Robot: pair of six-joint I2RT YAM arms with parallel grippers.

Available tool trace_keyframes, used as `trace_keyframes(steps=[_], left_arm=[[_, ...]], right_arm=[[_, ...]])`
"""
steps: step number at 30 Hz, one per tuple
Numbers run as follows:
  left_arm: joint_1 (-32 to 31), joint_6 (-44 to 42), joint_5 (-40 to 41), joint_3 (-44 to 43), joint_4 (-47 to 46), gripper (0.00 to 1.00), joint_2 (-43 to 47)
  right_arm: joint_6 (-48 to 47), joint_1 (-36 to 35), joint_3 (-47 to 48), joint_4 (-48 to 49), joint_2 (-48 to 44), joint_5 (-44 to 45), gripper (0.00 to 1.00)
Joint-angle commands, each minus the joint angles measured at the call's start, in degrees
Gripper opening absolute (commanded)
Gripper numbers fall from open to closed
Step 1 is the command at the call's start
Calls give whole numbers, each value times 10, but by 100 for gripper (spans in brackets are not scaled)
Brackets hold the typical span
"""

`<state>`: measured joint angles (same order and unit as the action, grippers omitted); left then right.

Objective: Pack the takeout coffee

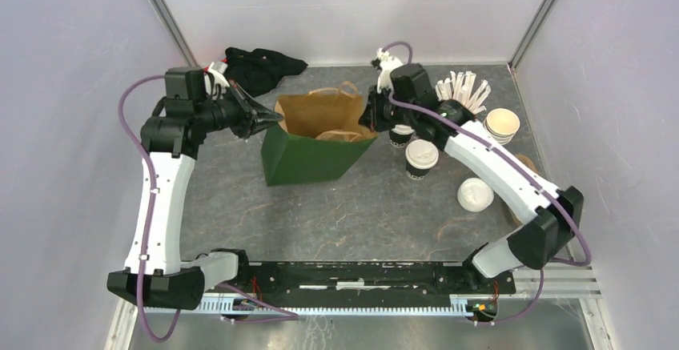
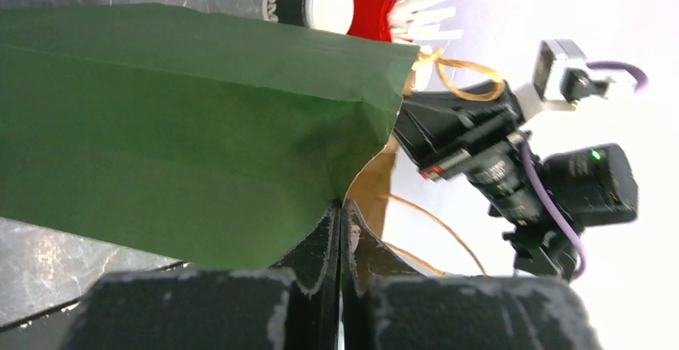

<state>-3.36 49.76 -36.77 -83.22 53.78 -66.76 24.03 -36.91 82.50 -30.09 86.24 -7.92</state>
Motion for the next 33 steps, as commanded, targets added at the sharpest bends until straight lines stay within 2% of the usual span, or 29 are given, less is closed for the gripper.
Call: trace_keyframes(steps=[1, 4, 6, 8, 11, 14, 19, 25, 29, 33], left_arm=[[-1, -35, 47, -103, 29, 2, -8], [0, -38, 69, -109, 12, 2, 3], [0, -42, 63, -74, -15, 2, 21], [0, -46, 45, 9, -90, 2, 64], [-1, -26, 21, 127, -190, 2, 126], [-2, -45, 22, 204, -241, 2, 174], [-2, -80, 28, 275, -273, 2, 215], [-2, -90, 39, 269, -264, 2, 226], [-1, -67, 81, 203, -216, 2, 206], [-1, -6, 146, 84, -90, 2, 158]], right_arm=[[5, -9, 127, -63, -42, 39, 0], [-46, -27, 123, -23, -67, 74, 0], [-90, -32, 38, 78, -125, 89, 0], [-130, -34, -54, 207, -177, 103, 0], [-202, -34, -116, 315, -194, 88, 0], [-234, -34, -147, 361, -184, 80, 0], [-266, -34, -195, 424, -175, 46, 0], [-254, -34, -157, 391, -159, 30, 0], [-202, -35, -80, 304, -141, 40, 0], [-116, -35, 102, 85, -69, 99, 0]])
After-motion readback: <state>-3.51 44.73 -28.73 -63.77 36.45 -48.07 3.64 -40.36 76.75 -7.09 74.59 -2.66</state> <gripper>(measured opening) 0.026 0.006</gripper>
